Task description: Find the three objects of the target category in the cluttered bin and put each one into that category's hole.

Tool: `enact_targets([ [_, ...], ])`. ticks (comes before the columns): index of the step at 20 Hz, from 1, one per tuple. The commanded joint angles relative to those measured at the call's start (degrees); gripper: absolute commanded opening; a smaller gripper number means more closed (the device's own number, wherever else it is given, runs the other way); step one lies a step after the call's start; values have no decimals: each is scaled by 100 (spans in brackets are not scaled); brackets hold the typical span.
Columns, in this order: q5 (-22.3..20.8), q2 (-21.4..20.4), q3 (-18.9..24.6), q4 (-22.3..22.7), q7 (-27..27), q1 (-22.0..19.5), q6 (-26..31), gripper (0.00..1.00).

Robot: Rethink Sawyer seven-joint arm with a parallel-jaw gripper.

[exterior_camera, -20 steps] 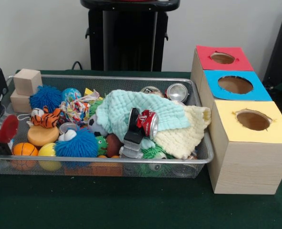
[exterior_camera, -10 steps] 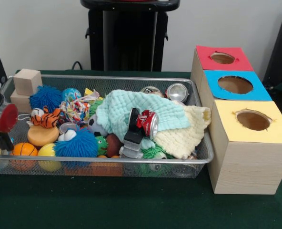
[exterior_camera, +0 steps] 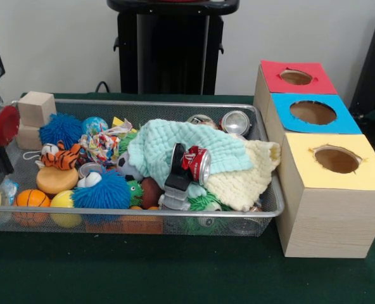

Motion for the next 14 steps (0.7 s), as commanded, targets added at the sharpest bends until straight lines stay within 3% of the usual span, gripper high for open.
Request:
enact_targets([
  [1,-89,-183,252,724,-783,66,441,0],
  [5,-194,370,334,392,-858,37,215,0],
  [7,-251,371,341,400,-925,27,76,0],
  [8,-242,370,337,421,-895,13,52,100],
  [14,-197,433,384,379,-875,3,11,100],
])
